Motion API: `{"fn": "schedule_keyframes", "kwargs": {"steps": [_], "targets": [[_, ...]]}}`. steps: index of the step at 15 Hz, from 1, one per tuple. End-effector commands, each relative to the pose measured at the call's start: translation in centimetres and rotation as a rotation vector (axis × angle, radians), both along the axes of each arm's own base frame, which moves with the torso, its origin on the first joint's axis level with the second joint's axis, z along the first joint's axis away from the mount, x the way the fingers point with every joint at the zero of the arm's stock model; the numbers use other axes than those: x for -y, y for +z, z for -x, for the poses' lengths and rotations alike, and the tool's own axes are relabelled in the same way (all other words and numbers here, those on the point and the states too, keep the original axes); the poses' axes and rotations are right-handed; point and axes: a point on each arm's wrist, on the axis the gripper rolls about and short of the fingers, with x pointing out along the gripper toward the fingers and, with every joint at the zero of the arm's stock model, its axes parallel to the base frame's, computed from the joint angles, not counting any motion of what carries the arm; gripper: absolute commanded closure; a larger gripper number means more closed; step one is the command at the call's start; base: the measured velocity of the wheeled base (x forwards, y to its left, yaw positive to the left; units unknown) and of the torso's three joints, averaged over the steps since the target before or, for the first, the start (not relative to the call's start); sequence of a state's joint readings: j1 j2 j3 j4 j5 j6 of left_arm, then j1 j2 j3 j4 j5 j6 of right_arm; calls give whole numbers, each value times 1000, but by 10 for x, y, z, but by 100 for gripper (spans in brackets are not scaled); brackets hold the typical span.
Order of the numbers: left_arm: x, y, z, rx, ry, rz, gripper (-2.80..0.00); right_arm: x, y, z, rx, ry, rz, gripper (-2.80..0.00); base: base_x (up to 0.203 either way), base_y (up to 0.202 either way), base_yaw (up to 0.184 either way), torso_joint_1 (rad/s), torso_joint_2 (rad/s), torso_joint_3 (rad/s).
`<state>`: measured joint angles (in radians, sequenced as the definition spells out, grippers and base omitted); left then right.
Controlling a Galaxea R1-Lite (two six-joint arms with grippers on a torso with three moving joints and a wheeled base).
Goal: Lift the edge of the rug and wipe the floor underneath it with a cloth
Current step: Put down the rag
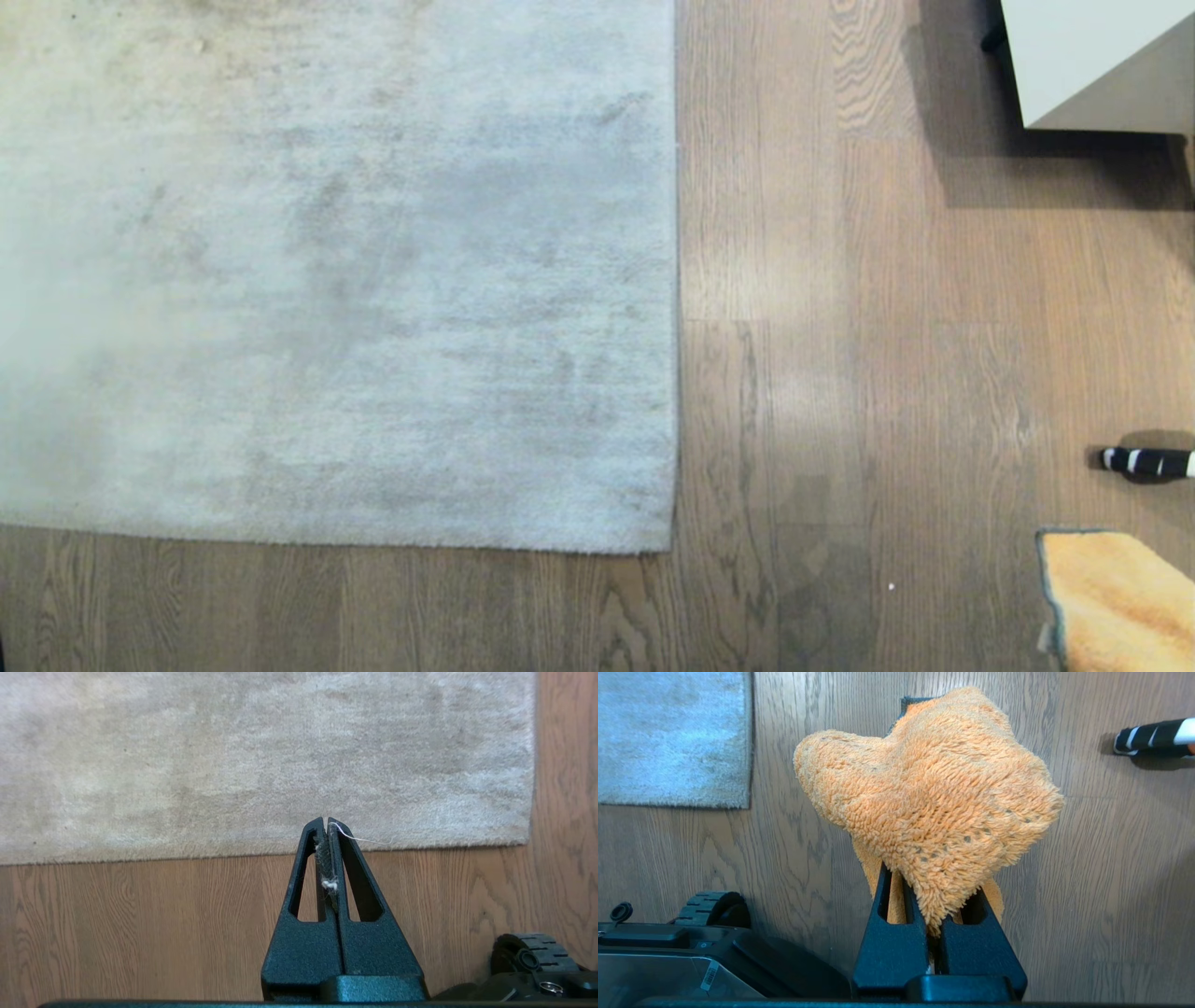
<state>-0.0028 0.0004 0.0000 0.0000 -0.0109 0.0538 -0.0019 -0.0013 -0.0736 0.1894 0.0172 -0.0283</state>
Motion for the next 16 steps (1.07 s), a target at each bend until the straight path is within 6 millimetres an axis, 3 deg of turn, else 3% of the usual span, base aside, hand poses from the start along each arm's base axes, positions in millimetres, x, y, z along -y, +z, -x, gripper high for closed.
{"fn": "schedule_keyframes", "kwargs": {"steps": [1, 16], "targets": [[0, 0, 0, 1, 0, 0, 0, 0, 0, 0, -2, 1, 1, 0, 0, 0, 0, 7, 2, 202], [0, 0, 0, 0, 3, 0, 0, 0, 0, 0, -2, 0, 1, 0, 0, 0, 0, 2, 2, 200]]}}
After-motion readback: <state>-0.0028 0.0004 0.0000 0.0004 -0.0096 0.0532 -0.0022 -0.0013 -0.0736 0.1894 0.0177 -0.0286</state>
